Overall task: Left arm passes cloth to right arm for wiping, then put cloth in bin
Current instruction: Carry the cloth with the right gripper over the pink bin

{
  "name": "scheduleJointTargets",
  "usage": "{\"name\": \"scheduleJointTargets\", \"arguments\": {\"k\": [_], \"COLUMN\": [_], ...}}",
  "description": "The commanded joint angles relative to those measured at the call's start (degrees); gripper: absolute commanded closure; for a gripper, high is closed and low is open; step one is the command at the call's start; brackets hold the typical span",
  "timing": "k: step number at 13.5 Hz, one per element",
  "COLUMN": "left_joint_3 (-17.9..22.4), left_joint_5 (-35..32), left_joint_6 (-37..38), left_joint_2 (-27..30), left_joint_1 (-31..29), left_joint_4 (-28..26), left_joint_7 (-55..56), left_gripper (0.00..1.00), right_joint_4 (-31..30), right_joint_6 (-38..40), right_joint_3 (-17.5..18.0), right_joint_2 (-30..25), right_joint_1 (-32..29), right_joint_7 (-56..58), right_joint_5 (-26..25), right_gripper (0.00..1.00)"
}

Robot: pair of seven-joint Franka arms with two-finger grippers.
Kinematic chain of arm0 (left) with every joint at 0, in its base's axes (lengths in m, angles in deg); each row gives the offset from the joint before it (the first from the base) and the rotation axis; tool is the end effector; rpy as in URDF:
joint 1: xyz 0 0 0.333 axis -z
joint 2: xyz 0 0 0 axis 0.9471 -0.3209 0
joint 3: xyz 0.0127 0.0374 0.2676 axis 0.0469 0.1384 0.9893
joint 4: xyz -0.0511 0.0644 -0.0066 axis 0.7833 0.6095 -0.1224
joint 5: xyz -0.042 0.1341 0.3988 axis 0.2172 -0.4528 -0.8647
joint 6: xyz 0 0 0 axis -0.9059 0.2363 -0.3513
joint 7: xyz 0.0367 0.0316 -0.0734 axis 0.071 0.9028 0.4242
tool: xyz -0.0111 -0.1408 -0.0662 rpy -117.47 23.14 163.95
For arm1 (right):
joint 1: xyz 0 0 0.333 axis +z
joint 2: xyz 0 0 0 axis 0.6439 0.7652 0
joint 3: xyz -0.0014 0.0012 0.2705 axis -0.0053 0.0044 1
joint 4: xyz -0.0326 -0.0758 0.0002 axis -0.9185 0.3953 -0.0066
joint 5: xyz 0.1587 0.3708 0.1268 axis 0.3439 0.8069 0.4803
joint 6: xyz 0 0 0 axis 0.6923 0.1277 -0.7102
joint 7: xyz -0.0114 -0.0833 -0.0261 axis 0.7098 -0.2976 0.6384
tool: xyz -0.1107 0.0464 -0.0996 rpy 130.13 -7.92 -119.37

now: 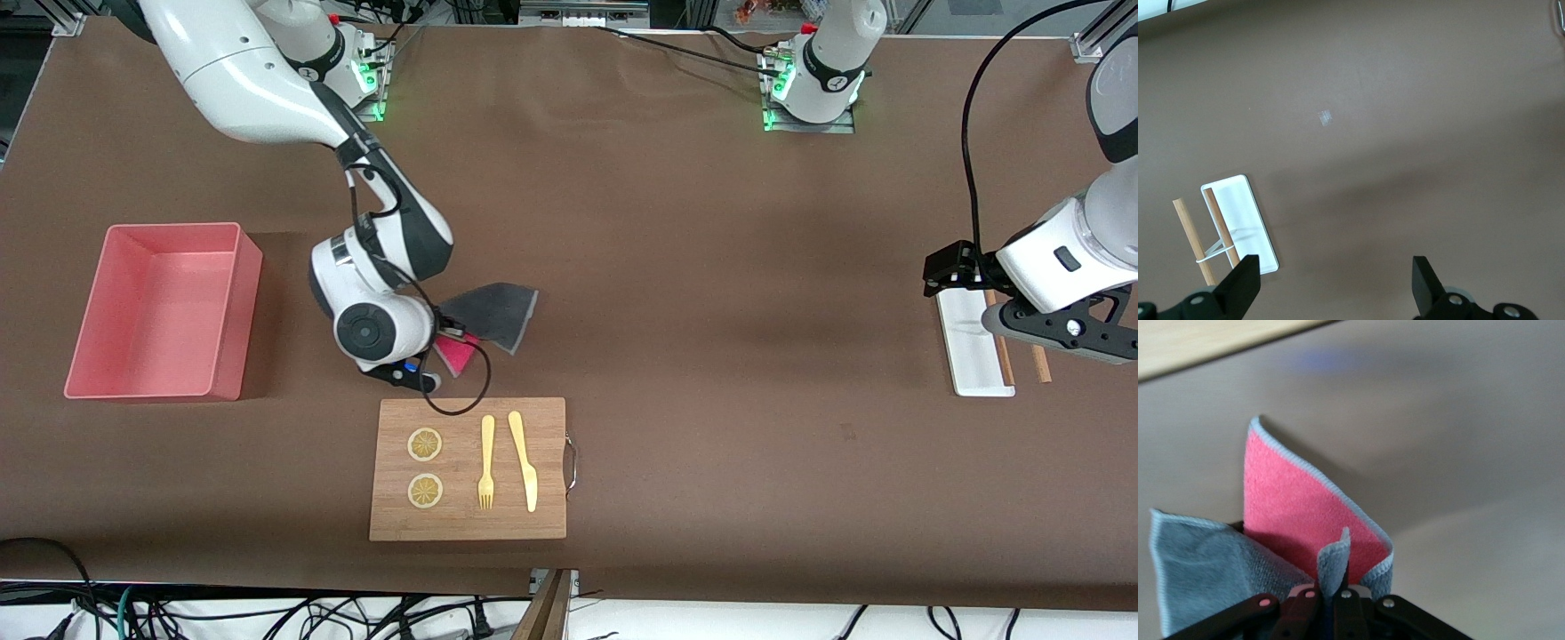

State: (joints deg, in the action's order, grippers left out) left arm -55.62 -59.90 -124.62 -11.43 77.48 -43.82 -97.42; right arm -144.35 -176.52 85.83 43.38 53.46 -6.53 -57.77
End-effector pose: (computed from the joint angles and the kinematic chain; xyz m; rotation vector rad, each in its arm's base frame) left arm 0.6553 -0.0546 0.4913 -3.0834 0.4117 0.1195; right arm 0.5959 0.2745 0.1286 2.9673 -0.3603 -0.5421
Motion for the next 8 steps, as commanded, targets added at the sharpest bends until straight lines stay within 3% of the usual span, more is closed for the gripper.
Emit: {"name": "scheduleJointTargets", "arguments": {"k": [1,8], "left_joint_3": [-0.30,-0.21], "left_joint_5": [0.35,0.97], "left_joint_6": [0.95,2.45], "left_joint_2": [0.15,0.41], "left_joint_1": [0.30,-0.23], "left_joint_4": [0.57,-0.39], "left_joint_7": [0.55,-0.24], "left_gripper": [0.00,0.00], "right_joint_4": [0.65,0.56], "right_joint_6": [4.76,6.00], "right_joint_3": [-4.33,-16.56], "right_joint_2": [-0.18,-1.06], "right_joint_1": [0.16,-0.20], "right_joint_7": [7.41,28.15], "right_joint_5": [-2.26,-3.15], "right_gripper": [1.00,1.00]}}
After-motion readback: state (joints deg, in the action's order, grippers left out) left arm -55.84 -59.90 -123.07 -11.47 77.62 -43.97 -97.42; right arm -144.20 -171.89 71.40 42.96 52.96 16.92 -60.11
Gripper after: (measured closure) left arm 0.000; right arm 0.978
